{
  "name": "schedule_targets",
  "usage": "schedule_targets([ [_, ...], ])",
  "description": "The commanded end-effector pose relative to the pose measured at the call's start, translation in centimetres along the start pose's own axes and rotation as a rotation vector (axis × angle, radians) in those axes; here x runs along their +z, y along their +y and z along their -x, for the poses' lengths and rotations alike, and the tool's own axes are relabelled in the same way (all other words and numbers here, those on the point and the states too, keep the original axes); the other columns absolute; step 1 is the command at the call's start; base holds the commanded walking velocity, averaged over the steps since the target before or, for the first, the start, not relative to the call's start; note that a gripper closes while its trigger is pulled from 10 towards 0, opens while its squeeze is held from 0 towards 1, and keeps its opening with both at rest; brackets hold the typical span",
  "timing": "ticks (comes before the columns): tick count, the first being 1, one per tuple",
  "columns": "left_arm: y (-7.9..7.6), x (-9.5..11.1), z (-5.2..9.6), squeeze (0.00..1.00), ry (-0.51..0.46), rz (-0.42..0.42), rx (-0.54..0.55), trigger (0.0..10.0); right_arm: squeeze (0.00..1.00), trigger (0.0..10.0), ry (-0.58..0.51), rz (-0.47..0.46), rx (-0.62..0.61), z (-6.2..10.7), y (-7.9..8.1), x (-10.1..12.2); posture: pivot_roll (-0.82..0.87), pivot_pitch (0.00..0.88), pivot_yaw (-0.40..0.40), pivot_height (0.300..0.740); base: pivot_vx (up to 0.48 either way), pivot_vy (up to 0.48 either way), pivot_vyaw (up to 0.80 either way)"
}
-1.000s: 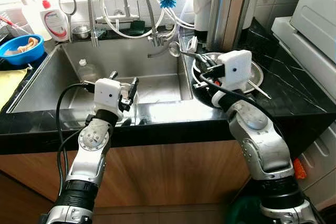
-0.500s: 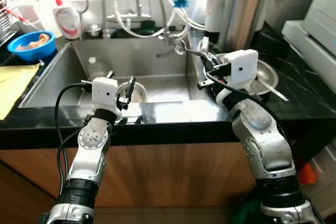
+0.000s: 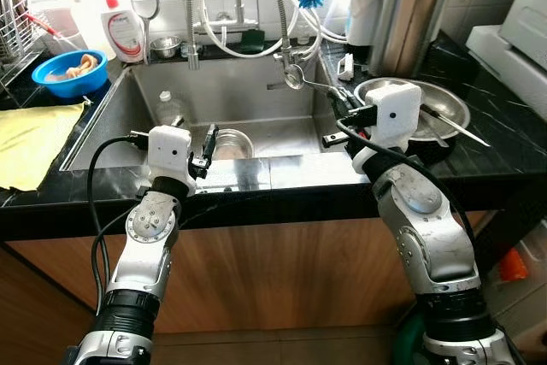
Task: Kitchen organization
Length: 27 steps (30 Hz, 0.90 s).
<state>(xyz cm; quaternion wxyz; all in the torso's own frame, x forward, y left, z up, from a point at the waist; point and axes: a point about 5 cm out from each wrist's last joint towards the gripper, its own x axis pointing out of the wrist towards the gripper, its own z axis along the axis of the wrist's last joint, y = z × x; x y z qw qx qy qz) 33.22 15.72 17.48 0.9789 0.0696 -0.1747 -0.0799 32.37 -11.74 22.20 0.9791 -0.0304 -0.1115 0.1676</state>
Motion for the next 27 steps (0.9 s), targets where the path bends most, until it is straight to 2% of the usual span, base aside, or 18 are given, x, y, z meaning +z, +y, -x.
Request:
schedule_targets([
  [1, 0.11, 0.29, -0.21, 0.0, -0.005, -0.023, -0.011, 10.0, 0.0, 10.0, 0.0, 0.003, 0.0, 0.09, 0.03, -0.09, -0.05, 0.0, 0.071, 0.74, 0.345, 0.0, 0.0],
  [7, 0.17, 0.28, -0.24, 0.0, -0.003, -0.024, -0.007, 10.0, 0.0, 10.0, 0.01, 0.018, -0.031, 0.15, -0.43, -0.22, -0.05, 0.0, 0.07, 0.74, 0.373, 0.0, 0.63],
  [9, 0.16, 0.27, -0.24, 0.0, -0.003, -0.021, -0.007, 10.0, 0.0, 10.0, 0.0, -0.015, -0.037, 0.21, -0.57, -0.14, -0.06, 0.0, 0.07, 0.74, 0.373, 0.0, 0.0],
  [18, 0.09, 0.28, -0.22, 0.0, -0.004, -0.018, -0.007, 10.0, 0.0, 10.0, 0.005, 0.007, -0.037, 0.27, -0.66, -0.14, -0.06, 0.0, 0.067, 0.74, 0.363, 0.0, 0.0],
  [27, -0.01, 0.25, -0.08, 0.0, -0.007, -0.017, -0.009, 10.0, 0.0, 10.0, 0.035, 0.013, 0.016, 0.51, 0.03, -0.64, -0.06, 0.0, 0.064, 0.74, 0.0, 0.0, 0.0],
])
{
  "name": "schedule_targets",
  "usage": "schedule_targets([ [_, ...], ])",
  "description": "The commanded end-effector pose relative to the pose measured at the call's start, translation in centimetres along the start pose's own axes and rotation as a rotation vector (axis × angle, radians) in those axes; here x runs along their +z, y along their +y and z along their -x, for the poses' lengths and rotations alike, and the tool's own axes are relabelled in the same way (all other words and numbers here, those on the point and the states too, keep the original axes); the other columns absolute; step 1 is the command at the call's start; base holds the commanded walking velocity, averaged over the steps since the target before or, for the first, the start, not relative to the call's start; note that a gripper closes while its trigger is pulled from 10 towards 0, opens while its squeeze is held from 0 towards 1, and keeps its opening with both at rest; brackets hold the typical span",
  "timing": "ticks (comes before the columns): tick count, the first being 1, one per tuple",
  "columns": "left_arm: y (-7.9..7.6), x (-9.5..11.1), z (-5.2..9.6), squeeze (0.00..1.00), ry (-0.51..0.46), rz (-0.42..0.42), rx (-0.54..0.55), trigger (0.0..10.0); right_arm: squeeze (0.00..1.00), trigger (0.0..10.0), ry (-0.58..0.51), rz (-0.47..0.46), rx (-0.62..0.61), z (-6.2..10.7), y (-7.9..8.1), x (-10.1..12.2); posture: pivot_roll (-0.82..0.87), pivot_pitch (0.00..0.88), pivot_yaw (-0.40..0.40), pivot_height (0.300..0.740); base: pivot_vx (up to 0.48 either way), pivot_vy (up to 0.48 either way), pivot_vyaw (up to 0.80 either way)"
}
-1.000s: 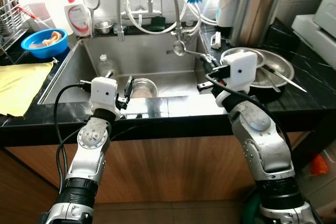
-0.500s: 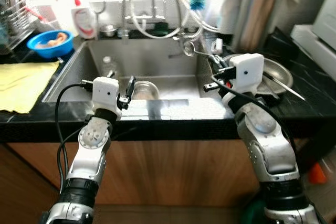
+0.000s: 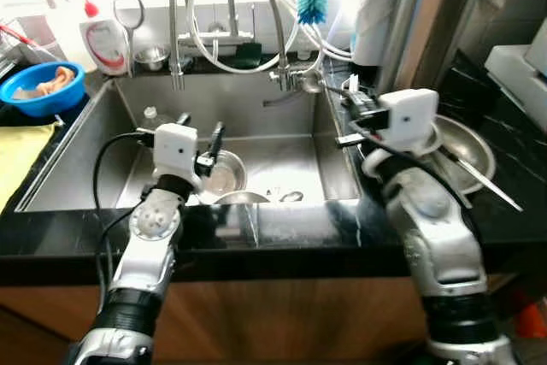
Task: Kitchen organization
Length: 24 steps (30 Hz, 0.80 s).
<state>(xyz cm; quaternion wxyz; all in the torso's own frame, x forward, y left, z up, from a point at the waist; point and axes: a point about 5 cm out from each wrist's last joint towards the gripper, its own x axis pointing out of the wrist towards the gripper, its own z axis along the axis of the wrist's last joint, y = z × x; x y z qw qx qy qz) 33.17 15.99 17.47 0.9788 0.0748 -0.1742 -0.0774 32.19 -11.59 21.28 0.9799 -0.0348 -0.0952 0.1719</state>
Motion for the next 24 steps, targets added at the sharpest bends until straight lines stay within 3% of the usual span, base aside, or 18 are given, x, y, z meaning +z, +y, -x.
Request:
schedule_targets([
  [1, -0.3, 0.3, -0.2, 0.0, -0.009, -0.006, -0.012, 10.0, 0.0, 10.0, 0.004, 0.012, 0.016, 0.2, -0.1, 0.2, -0.06, 0.0, 0.063, 0.74, 0.0, 0.0, 0.0],
  [7, -0.3, 0.3, -0.1, 0.0, -0.01, -0.005, -0.012, 10.0, 0.0, 10.0, 0.017, 0.024, 0.137, 0.5, 1.2, 0.1, -0.06, 0.0, 0.063, 0.74, 0.0, 0.0, 0.0],
  [12, -0.3, 0.2, -0.1, 0.0, -0.01, -0.003, -0.015, 10.0, 0.0, 10.0, 0.046, 0.023, 0.162, 0.7, 1.4, -0.4, -0.06, 0.0, 0.064, 0.74, 0.0, 0.0, 0.0],
  [15, -0.4, 0.2, -0.1, 0.0, -0.01, -0.001, -0.018, 10.0, 0.0, 10.0, 0.114, 0.021, 0.169, 0.9, 1.4, -1.4, -0.06, 0.0, 0.064, 0.74, 0.0, 0.0, 0.0],
  [18, -0.6, 0.2, -0.1, 0.0, -0.005, 0.0, -0.028, 10.0, 0.0, 10.0, 0.26, 0.036, 0.141, 1.3, 1.1, -3.5, -0.06, 0.0, 0.063, 0.74, 0.0, 0.0, 0.0],
  [24, -0.5, 0.1, -0.1, 0.0, -0.004, 0.0, -0.03, 10.0, 0.0, 10.0, 0.281, 0.026, 0.125, 1.4, 1.3, -4.0, -0.06, 0.0, 0.064, 0.74, 0.0, 0.0, 0.0],
])
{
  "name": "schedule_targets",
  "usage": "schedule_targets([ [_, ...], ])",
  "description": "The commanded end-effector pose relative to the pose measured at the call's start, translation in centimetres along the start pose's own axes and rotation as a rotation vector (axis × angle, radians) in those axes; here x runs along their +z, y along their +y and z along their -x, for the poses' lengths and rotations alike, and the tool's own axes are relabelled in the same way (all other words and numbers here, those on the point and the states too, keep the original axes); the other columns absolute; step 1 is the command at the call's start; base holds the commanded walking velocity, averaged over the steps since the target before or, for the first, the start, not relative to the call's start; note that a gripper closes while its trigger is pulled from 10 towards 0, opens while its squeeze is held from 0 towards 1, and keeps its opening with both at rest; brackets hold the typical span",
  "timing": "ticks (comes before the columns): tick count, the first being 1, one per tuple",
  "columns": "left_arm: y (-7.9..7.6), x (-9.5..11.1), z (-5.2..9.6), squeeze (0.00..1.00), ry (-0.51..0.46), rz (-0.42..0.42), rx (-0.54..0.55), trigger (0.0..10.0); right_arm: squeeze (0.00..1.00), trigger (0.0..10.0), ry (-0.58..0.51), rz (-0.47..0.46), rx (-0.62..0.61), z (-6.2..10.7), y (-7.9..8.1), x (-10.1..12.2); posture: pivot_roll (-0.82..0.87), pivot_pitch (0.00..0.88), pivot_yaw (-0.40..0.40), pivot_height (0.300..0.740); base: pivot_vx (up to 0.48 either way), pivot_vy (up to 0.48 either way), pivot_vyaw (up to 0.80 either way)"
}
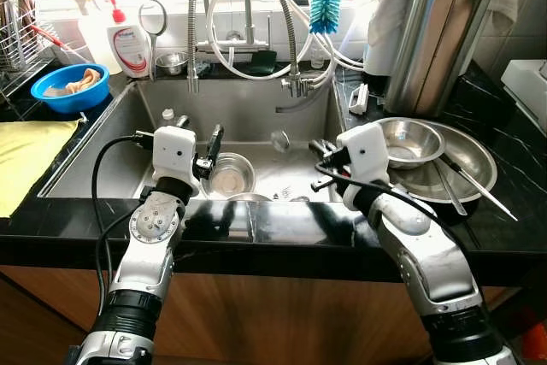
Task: Kitchen organization
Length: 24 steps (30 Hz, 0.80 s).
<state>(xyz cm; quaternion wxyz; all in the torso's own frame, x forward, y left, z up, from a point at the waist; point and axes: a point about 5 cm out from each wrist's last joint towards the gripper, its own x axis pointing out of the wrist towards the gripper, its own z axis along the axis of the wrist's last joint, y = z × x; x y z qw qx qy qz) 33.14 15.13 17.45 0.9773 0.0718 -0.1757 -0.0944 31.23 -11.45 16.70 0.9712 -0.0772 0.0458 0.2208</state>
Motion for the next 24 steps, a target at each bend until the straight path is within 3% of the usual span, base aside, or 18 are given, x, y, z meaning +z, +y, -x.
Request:
schedule_targets([
  [1, 0.3, 0.0, 0.1, 0.0, 0.003, -0.012, 0.001, 10.0, 0.0, 10.0, -0.014, -0.003, 0.02, -0.2, 0.6, 0.5, -0.06, 0.0, 0.064, 0.74, 0.0, 0.0, 0.0],
  [3, 0.3, 0.0, 0.1, 0.0, 0.003, -0.011, 0.0, 10.0, 0.01, 10.0, -0.02, -0.004, 0.028, -0.2, 0.7, 0.7, -0.06, 0.0, 0.064, 0.74, 0.0, 0.0, 0.0],
  [4, 0.3, 0.0, 0.1, 0.0, 0.003, -0.011, -0.001, 10.0, 0.64, 10.0, -0.019, -0.004, 0.028, -0.2, 0.8, 0.7, -0.06, 0.0, 0.064, 0.74, 0.0, 0.0, 0.0],
  [5, 0.3, 0.0, 0.1, 0.0, 0.003, -0.011, -0.002, 10.0, 0.93, 10.0, -0.021, -0.008, 0.027, -0.2, 0.8, 0.8, -0.06, 0.0, 0.064, 0.74, 0.0, 0.0, 0.0],
  [6, 0.2, 0.0, 0.1, 0.0, 0.003, -0.01, -0.003, 10.0, 1.0, 10.0, -0.022, -0.011, 0.028, -0.2, 0.8, 0.8, -0.06, 0.0, 0.064, 0.74, 0.0, 0.0, 0.0],
  [20, 0.2, 0.0, 0.1, 0.0, 0.004, -0.01, -0.011, 10.0, 1.0, 10.0, -0.053, -0.011, 0.003, -0.4, 1.1, 1.4, -0.05, 0.0, 0.065, 0.74, 0.0, 0.0, 0.0],
  [21, 0.2, 0.0, 0.1, 0.0, 0.003, -0.01, -0.01, 10.0, 0.43, 10.0, -0.102, 0.016, -0.044, -0.3, 0.8, 2.2, -0.05, 0.0, 0.067, 0.74, 0.0, 0.0, 0.0],
  [22, 0.2, 0.0, 0.1, 0.0, 0.003, -0.011, -0.01, 10.0, 0.0, 10.0, -0.122, 0.027, -0.066, -0.2, 0.7, 2.5, -0.05, 0.0, 0.067, 0.74, 0.0, 0.0, 0.0],
  [24, 0.2, 0.0, 0.1, 0.0, 0.006, -0.011, -0.008, 10.0, 0.0, 10.0, -0.219, 0.053, -0.188, 0.2, -0.3, 4.2, -0.06, 0.0, 0.069, 0.74, 0.0, 0.0, 0.0],
])
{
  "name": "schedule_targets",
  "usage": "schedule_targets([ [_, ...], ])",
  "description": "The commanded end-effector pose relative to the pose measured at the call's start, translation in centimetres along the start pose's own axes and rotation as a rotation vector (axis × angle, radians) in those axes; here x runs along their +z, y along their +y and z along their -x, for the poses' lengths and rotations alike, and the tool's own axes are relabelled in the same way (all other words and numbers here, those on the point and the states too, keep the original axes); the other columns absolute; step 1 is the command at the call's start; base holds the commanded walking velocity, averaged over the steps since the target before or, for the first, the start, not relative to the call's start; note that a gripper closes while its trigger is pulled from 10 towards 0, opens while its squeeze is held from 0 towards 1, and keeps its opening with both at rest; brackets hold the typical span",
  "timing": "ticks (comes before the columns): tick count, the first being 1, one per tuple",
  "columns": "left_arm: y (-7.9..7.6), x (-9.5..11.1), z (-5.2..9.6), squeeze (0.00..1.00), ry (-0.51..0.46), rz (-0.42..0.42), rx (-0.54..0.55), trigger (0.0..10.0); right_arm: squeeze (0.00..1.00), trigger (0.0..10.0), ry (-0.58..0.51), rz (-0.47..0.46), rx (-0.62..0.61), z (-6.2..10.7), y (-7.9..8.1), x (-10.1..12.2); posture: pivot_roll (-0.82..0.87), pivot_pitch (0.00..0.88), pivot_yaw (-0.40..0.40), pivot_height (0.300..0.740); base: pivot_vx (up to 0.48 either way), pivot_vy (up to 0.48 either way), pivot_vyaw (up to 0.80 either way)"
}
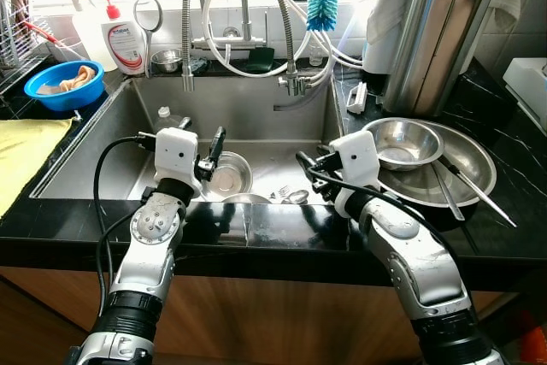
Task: Kitchen organization
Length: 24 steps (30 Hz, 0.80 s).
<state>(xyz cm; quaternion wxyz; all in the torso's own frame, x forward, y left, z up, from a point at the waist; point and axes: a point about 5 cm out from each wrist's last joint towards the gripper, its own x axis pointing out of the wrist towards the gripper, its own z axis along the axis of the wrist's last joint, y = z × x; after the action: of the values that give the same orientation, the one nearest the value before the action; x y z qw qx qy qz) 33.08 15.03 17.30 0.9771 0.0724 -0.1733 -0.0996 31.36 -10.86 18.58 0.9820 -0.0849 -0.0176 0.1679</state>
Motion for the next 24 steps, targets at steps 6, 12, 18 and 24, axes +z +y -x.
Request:
schedule_targets([
  [6, 0.5, 0.0, 0.0, 0.0, 0.006, -0.013, 0.005, 10.0, 0.0, 10.0, -0.344, 0.189, -0.484, 3.6, -3.8, 6.2, -0.08, 0.0, 0.078, 0.74, 0.0, 0.0, 0.0],
  [12, 0.2, 0.0, -0.1, 0.0, 0.008, -0.008, -0.002, 10.0, 0.0, 10.0, -0.363, 0.25, -0.547, 5.5, -3.6, 5.6, -0.08, 0.0, 0.082, 0.74, 0.0, 0.0, 0.0],
  [18, 0.2, 0.0, -0.1, 0.0, 0.008, -0.003, -0.001, 10.0, 0.0, 10.0, -0.339, 0.235, -0.593, 7.3, -3.4, 4.7, -0.08, 0.0, 0.08, 0.74, 0.0, 0.0, 0.0],
  [24, 0.1, -0.1, 0.1, 0.0, 0.01, -0.008, -0.004, 10.0, 0.0, 10.0, -0.346, 0.199, -0.51, 9.6, -3.7, 4.3, -0.08, 0.0, 0.08, 0.74, 0.0, 0.0, 0.0],
])
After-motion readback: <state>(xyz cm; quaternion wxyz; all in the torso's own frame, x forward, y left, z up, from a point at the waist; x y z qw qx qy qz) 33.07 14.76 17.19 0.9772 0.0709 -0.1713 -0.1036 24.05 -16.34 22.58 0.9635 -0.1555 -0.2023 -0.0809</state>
